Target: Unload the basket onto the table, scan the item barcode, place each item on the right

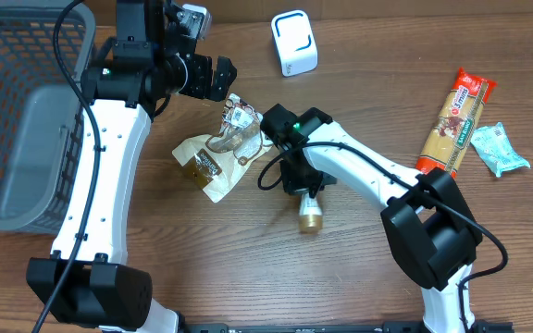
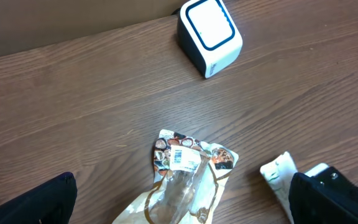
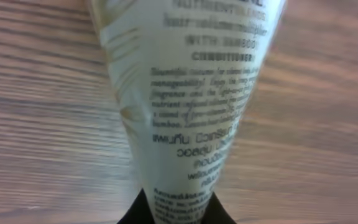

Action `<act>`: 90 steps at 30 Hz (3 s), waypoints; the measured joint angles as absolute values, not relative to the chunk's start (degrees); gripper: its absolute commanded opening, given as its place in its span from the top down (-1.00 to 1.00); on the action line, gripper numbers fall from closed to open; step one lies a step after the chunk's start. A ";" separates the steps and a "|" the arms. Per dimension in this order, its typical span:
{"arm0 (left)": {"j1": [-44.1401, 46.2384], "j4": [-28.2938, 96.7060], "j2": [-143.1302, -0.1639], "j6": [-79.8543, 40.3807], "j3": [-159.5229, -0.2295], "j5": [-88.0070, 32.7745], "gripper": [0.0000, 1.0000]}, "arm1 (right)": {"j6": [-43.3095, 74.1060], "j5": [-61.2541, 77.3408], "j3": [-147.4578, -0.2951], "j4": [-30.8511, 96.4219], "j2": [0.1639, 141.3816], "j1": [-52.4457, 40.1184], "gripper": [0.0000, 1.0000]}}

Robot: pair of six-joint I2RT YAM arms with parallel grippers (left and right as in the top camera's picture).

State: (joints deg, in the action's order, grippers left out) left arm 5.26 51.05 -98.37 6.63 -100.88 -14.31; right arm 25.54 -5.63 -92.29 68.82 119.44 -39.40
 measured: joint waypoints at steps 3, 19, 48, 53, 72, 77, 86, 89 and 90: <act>5.26 51.05 -98.37 6.63 -100.88 -14.31 -0.99 | 23.35 -7.70 -92.55 68.73 119.35 -39.42 -0.16; 5.26 51.03 -98.37 6.63 -100.88 -14.31 -0.99 | 18.81 7.18 -95.90 62.52 117.97 -38.57 -0.29; 5.26 51.05 -98.37 6.63 -100.88 -14.31 -0.99 | 20.73 6.37 -88.71 71.68 117.67 -39.18 -0.50; 5.26 51.07 -98.37 6.63 -100.88 -14.31 -0.99 | 18.46 1.06 -88.68 68.55 117.67 -31.11 -0.51; 5.26 51.05 -98.37 6.63 -100.88 -14.31 -1.00 | 19.40 25.30 -88.36 48.62 117.64 -12.40 -0.47; 5.26 51.05 -98.37 6.63 -100.88 -14.31 -0.98 | 35.14 23.99 -83.77 42.26 117.43 -15.77 -0.10; 5.26 51.05 -98.37 6.63 -100.88 -14.31 -0.99 | 51.57 19.68 -77.65 38.37 116.73 -21.85 0.63; 5.26 51.05 -98.37 6.63 -100.88 -14.31 -0.99 | 50.76 19.66 -77.62 38.09 116.20 -21.80 0.84; 5.26 51.03 -98.37 6.63 -100.88 -14.31 -1.00 | 49.74 19.62 -77.82 38.72 115.94 -21.74 0.85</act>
